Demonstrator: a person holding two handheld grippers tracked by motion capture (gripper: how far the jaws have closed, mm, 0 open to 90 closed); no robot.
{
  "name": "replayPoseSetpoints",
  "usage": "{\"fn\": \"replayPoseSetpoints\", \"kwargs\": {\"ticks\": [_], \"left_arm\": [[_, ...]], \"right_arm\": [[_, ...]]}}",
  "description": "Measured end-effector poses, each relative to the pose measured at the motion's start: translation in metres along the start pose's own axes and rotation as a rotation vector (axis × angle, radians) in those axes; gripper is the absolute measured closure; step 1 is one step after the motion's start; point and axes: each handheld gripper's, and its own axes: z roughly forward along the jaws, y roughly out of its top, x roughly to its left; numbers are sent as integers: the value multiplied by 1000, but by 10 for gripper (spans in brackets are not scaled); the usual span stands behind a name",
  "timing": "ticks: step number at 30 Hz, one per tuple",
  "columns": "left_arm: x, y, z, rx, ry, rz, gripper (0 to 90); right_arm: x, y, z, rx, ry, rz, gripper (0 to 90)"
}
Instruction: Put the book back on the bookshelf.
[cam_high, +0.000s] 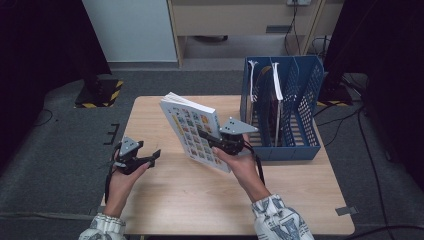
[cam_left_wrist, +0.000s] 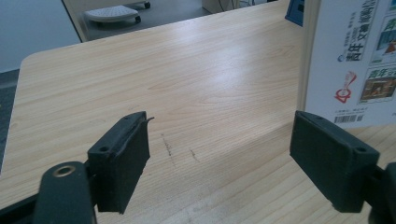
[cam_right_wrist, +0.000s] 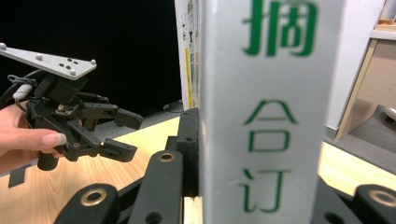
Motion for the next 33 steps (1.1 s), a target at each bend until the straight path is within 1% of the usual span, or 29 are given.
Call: {"fn": "replayPoseSetpoints", "kwargs": {"ticks": [3,5,9,12,20,23,28,33], "left_arm": [[0,-1,3,18,-16,-18,125],[-1,-3,5,38,-12,-6,106],[-3,-4,9,60,-16,-11,66],[-5,-5,10,67,-14,6,63],[-8,-9,16,97,-24,26,64],[-10,-11,18,114,-26,39,64],[-10,-11,19,118,-24,39,64],[-10,-12,20,120,-28,32,61]], "right_arm": [[0,2,-4,-4,-1,-4,739],[0,3,-6,-5,-3,-6,739],[-1,3,-8,-4,-9,-8,739],[-2,3,-10,-2,-12,-11,739],[-6,3,-17,6,-23,-4,739],[-9,3,-19,3,-33,0,739],[-12,4,-25,-4,-40,3,739],[-14,6,-34,-14,-48,6,739]]}}
